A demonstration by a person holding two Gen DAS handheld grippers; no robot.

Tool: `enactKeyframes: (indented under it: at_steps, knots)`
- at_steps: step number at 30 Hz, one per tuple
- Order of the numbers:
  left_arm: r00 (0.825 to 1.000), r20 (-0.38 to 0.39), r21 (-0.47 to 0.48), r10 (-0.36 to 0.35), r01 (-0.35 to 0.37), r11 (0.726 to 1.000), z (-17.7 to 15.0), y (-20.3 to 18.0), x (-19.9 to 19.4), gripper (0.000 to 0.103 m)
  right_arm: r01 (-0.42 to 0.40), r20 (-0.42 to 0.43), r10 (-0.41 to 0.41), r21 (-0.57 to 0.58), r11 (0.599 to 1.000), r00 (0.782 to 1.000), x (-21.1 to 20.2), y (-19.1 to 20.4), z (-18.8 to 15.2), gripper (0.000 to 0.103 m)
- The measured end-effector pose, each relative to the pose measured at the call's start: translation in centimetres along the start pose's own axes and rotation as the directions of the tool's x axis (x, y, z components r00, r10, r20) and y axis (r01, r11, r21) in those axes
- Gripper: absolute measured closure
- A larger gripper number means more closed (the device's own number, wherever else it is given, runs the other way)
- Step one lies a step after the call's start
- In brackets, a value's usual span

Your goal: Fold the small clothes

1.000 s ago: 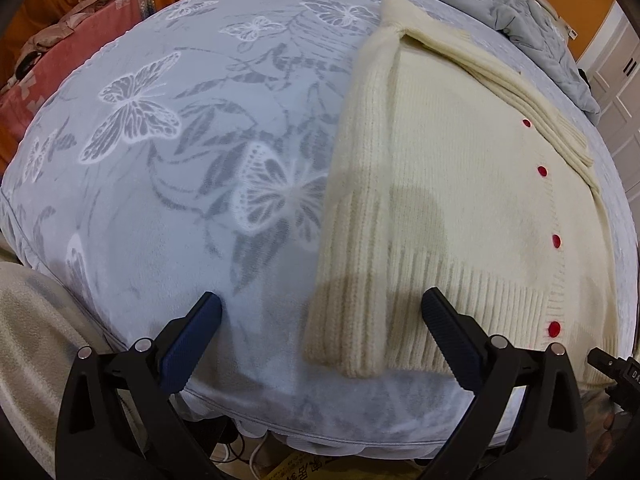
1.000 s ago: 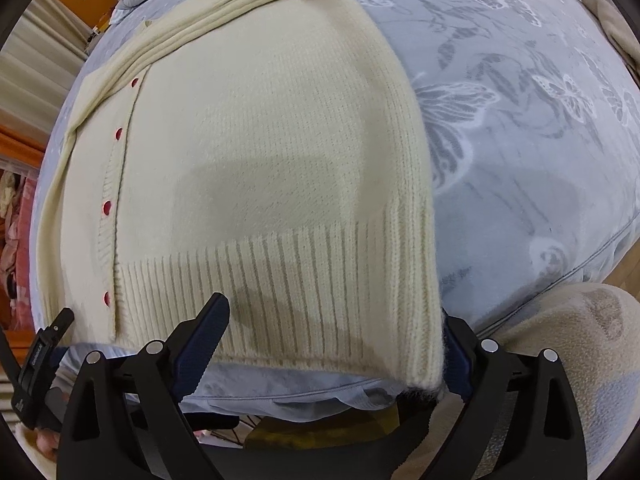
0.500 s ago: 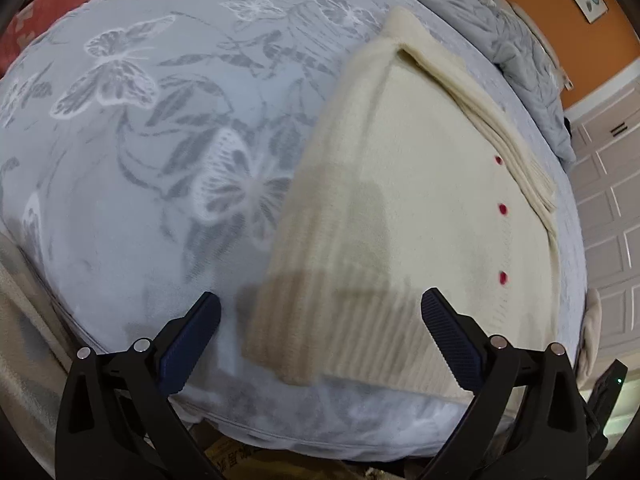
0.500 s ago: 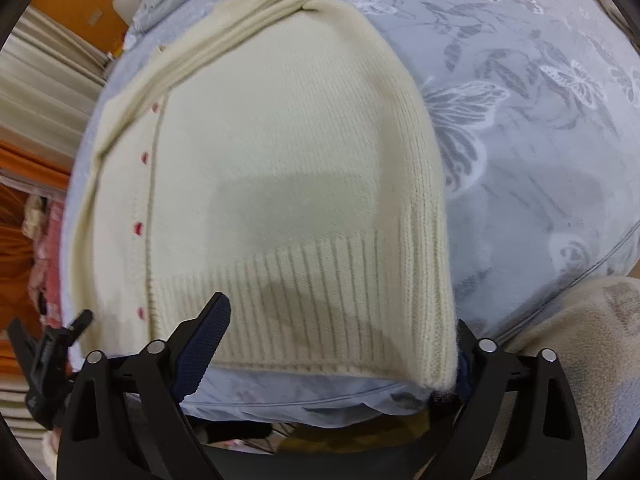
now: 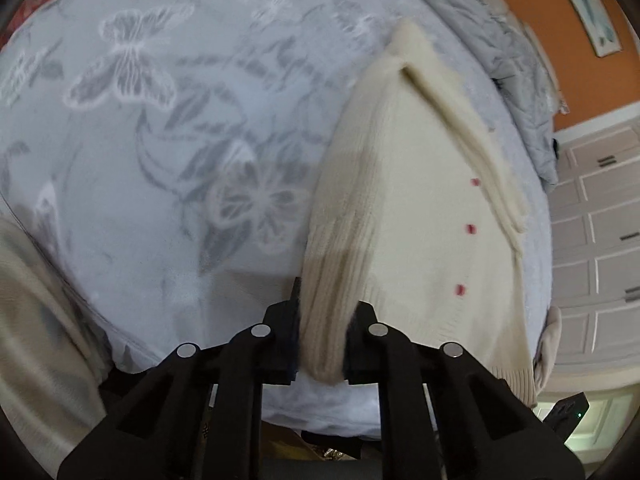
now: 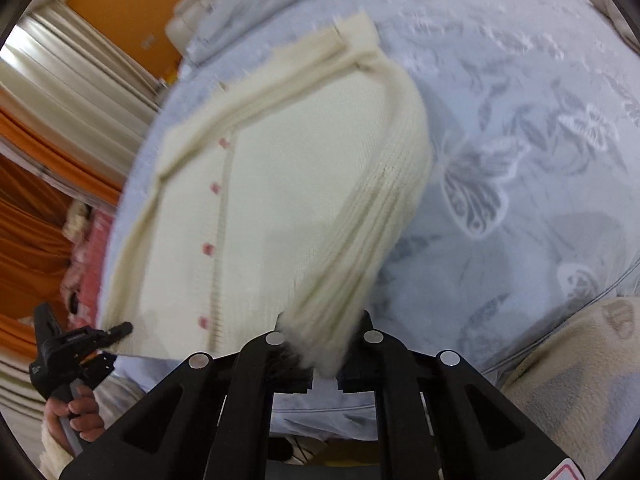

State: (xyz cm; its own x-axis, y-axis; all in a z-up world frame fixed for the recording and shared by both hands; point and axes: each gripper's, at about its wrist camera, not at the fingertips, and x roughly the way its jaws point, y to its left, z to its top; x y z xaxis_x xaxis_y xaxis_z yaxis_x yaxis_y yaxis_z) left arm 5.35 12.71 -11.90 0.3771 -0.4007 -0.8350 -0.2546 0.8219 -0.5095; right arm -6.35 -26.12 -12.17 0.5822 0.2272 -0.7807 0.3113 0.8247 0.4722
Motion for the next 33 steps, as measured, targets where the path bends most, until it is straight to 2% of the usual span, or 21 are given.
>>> enactKeyframes:
  at_steps: [2,6,7,10,12,13,15,16,17,18,20,23,24,27,28,29,30,31,32,33]
  knots:
    - [0.999,0.032,0.036,-0.014,0.013,0.999,-0.3,-0.5,-2.0,0.096,-0.040,0.048,0.039,0.001,0.999,0.998,-2.0,0.0,-0.2,0.096]
    - [0.995,0.096,0.150,0.000,-0.015,0.989,-1.6,-0.7,-6.4,0.098,-0.082,0.118,0.084,-0.021,0.996,0.989,-6.3,0.3,-2.0,0.098]
    - [0.995,0.096,0.163,-0.006,-0.010,0.987,-2.1,-0.3,-7.3,0.103,-0.090,0.119,0.093,-0.028,0.996,0.989,-7.1,0.1,-2.2,0.100]
    - [0.996,0.088,0.187,0.014,-0.031,0.982,-3.6,1.4,-8.8,0.103,-0.091,0.067,0.095,-0.060,0.994,0.993,-8.8,-0.6,-4.1,0.102]
    - [0.999,0.041,0.156,0.034,-0.040,0.987,-4.1,2.7,-7.8,0.103,-0.037,0.018,0.038,-0.037,0.999,0.999,-8.0,-1.0,-4.6,0.101]
    - [0.999,0.023,0.117,0.033,-0.035,0.993,-4.1,3.1,-7.3,0.099,-0.012,0.001,0.012,0.022,1.000,1.000,-7.7,-2.0,-4.5,0.092]
    - [1.000,-0.010,0.028,0.020,-0.019,0.999,-3.6,3.8,-5.8,0.073,0.034,0.013,-0.035,0.090,0.995,0.999,-7.5,-3.0,-3.6,0.084]
    - [1.000,0.009,0.014,0.028,-0.028,1.000,-3.5,3.7,-5.6,0.053,0.060,0.027,-0.063,0.097,0.993,0.998,-7.3,-3.2,-2.8,0.060]
    - [0.998,0.052,0.020,0.041,-0.042,0.999,-3.1,3.1,-5.5,0.042,0.085,0.037,-0.089,0.092,0.992,0.995,-7.2,-3.1,-2.2,0.034]
    - [0.996,0.078,0.051,0.049,-0.053,0.997,-2.8,2.3,-5.2,0.038,0.110,0.052,-0.115,0.079,0.991,0.992,-7.0,-2.8,-1.5,0.027]
    - [0.989,0.108,0.127,0.097,-0.111,0.986,-1.9,0.3,-4.0,0.018,0.150,0.051,-0.153,0.045,0.988,0.987,-5.5,-2.5,0.0,0.026]
    - [0.986,0.088,0.186,0.141,-0.155,0.970,-0.9,-2.0,-0.8,0.014,0.188,-0.073,-0.186,0.032,0.982,0.980,-1.4,-2.6,1.3,0.026]
    - [0.986,0.059,0.203,0.159,-0.168,0.965,-0.6,-2.4,0.9,0.014,0.193,-0.111,-0.187,0.046,0.980,0.976,-0.1,-2.8,1.4,0.026]
    - [0.970,-0.007,0.196,0.244,-0.238,0.951,-0.1,-2.0,4.5,0.015,0.178,-0.171,-0.164,0.071,0.981,0.972,2.8,-2.9,1.7,0.027]
    - [0.967,-0.019,0.181,0.255,-0.248,0.952,-0.1,-1.6,5.0,0.023,0.174,-0.189,-0.158,0.073,0.982,0.969,3.5,-2.9,1.7,0.038]
    - [0.963,-0.014,0.163,0.268,-0.262,0.951,0.0,-1.3,5.1,0.032,0.164,-0.208,-0.146,0.075,0.984,0.967,4.2,-2.9,1.5,0.064]
    - [0.964,0.010,0.145,0.264,-0.263,0.954,0.0,-1.0,4.7,0.040,0.164,-0.219,-0.145,0.075,0.984,0.965,4.7,-2.9,1.4,0.079]
    - [0.972,0.005,0.139,0.234,-0.233,0.963,0.1,-0.8,4.4,0.075,0.170,-0.222,-0.151,0.072,0.983,0.963,4.8,-2.8,1.3,0.091]
    - [0.982,-0.026,0.129,0.186,-0.181,0.975,0.4,-0.5,4.2,0.088,0.132,-0.201,-0.112,0.088,0.987,0.973,4.4,-2.9,1.4,0.092]
    - [0.988,-0.041,0.087,0.146,-0.142,0.986,0.7,0.0,3.5,0.089,0.079,-0.162,-0.061,0.109,0.991,0.985,3.6,-2.9,1.6,0.094]
